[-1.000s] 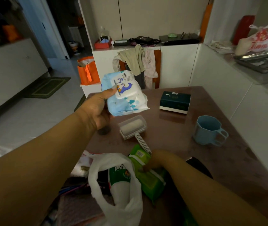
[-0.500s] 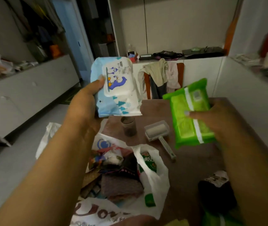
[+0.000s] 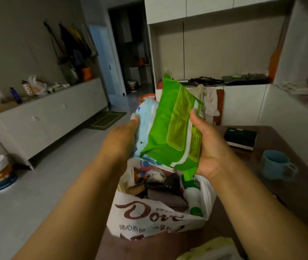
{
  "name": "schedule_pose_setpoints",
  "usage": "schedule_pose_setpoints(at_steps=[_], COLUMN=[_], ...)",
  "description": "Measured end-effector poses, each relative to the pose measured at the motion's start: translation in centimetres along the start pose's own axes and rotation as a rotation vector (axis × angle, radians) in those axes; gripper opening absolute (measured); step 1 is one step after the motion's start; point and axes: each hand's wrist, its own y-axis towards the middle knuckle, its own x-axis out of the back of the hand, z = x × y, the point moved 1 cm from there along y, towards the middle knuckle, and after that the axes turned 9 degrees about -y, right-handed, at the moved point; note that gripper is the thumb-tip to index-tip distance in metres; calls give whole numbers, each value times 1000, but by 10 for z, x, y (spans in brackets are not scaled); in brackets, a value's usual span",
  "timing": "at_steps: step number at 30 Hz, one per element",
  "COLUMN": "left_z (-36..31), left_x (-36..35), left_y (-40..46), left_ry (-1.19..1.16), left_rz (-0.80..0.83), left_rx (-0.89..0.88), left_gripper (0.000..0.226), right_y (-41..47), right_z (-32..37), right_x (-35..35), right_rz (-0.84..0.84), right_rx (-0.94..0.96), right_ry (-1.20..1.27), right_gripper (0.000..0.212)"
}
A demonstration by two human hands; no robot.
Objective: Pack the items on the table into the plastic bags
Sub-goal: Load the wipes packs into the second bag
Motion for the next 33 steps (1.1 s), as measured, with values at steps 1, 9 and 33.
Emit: schedule_pose_setpoints(at_steps=[1,9,33], left_z=[-1,19,31], left_x=[5,66,99], left_y=[-1,8,18], left_ry=[13,994,-232], left_rz=[-1,-389,222], left_rx=[3,-284,80], left_gripper=[45,63,72], right_y=[-1,-4,80], right_z=[-5,-35,-116], right_x=[-1,6,47], right_rz=[-11,-99,-344], right_rx=[6,10,-470], right_ry=[25,90,-465], right_gripper=[45,44,31])
